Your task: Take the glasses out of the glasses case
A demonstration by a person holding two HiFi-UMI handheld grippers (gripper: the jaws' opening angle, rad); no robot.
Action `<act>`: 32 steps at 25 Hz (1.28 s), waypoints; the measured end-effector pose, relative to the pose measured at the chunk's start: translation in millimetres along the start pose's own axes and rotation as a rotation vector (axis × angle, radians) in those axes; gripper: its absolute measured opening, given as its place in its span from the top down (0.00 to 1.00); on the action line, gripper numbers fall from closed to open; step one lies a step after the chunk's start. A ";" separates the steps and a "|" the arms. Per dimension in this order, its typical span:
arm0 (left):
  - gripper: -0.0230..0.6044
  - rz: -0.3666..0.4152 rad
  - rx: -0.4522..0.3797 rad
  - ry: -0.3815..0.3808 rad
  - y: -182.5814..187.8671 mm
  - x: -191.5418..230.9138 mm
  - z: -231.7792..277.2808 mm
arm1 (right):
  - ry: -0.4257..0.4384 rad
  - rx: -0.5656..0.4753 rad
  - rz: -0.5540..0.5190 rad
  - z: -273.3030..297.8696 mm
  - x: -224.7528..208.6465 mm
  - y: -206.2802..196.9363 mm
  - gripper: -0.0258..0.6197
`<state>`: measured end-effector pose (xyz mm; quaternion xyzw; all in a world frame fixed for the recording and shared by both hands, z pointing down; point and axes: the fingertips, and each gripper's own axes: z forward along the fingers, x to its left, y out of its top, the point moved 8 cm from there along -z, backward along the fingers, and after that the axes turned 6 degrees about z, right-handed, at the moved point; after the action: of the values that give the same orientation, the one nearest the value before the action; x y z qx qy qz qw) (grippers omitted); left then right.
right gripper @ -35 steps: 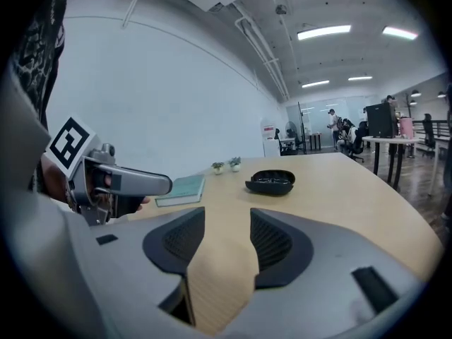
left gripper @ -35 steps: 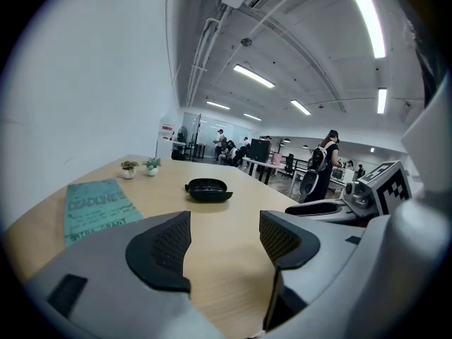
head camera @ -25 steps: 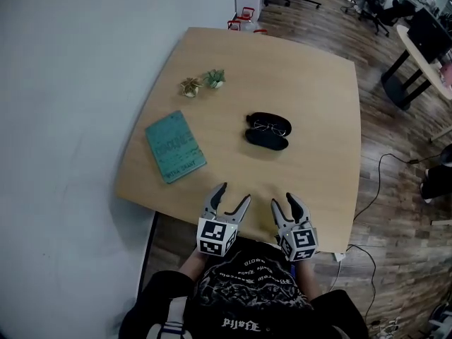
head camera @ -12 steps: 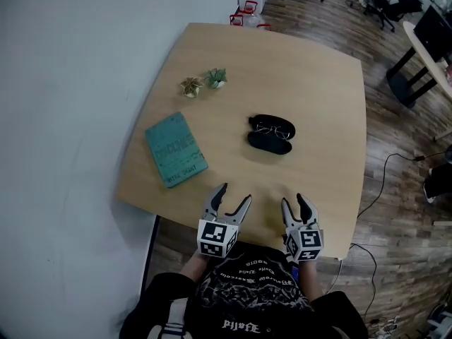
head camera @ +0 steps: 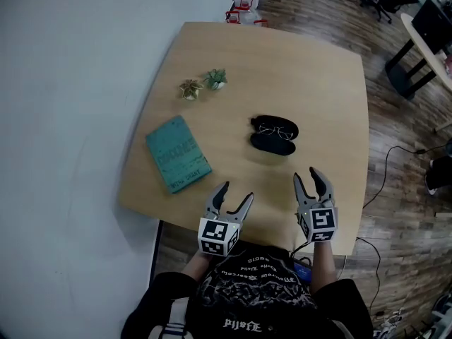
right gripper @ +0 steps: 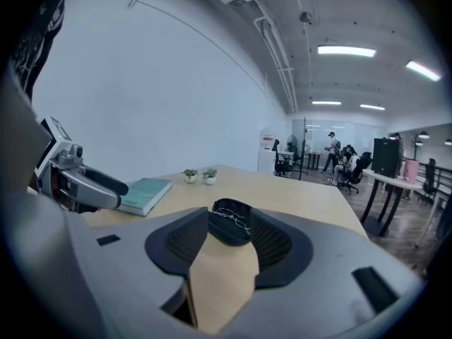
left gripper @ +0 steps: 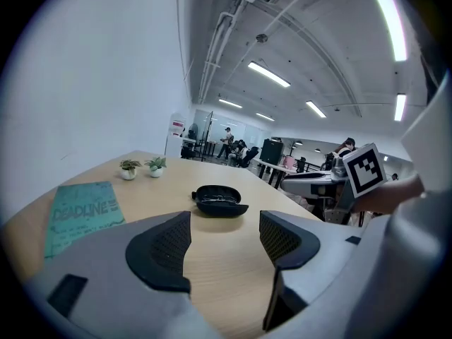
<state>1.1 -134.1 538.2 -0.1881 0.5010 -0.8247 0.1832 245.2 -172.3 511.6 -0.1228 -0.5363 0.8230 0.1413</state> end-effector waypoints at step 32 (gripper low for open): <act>0.46 -0.006 0.070 0.019 9.5 81.2 30.4 | 0.367 0.530 -0.685 211.1 -9.4 55.0 0.75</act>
<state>-52.8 -201.1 553.0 -0.1753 0.4729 -0.8440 0.1823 173.7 -375.9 545.0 -0.0420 -0.2832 0.8024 0.5236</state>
